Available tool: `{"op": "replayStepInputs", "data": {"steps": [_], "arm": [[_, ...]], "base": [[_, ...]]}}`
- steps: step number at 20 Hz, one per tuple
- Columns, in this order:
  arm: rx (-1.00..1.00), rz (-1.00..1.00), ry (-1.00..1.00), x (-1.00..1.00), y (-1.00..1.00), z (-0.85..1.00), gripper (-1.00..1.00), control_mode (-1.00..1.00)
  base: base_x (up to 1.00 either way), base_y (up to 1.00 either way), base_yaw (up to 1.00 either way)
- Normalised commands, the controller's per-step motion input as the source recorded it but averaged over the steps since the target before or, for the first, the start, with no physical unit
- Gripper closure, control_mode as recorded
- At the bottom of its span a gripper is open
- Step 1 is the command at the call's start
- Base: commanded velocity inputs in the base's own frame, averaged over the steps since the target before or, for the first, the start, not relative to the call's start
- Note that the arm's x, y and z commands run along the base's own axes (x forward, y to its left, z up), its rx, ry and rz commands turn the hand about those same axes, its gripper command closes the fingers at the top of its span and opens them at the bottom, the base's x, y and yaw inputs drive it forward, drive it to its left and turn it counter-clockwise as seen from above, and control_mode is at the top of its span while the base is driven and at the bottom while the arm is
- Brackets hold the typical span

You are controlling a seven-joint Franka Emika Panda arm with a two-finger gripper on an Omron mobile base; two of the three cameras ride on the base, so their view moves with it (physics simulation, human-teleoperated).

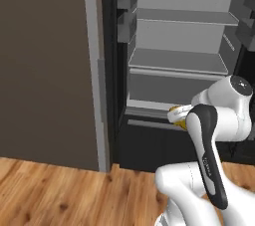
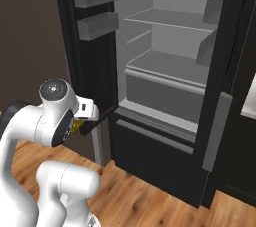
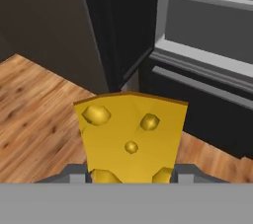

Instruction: Retrieve the sausage and cheese from the fridge and place them on the cutting board on the counter.

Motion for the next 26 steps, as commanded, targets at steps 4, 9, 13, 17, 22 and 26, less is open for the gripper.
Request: {"op": "replayStepInputs", "data": {"steps": [4, 9, 13, 17, 22, 26], "arm": [[0.0, 0.0, 0.0, 0.0, 0.0, 0.0, 1.0, 1.0], [0.0, 0.0, 0.0, 0.0, 0.0, 0.0, 1.0, 1.0], [0.0, 0.0, 0.0, 0.0, 0.0, 0.0, 1.0, 1.0], [0.0, 0.0, 0.0, 0.0, 0.0, 0.0, 1.0, 1.0], [0.0, 0.0, 0.0, 0.0, 0.0, 0.0, 1.0, 1.0], [0.0, 0.0, 0.0, 0.0, 0.0, 0.0, 1.0, 1.0]], "base": [[-0.39, -0.36, 0.31], [-0.76, -0.04, 0.34], [-1.0, -0.03, 0.39], [-1.0, -0.1, 0.36], [-0.45, -0.34, 0.37], [-0.02, -0.14, 0.36]]}}
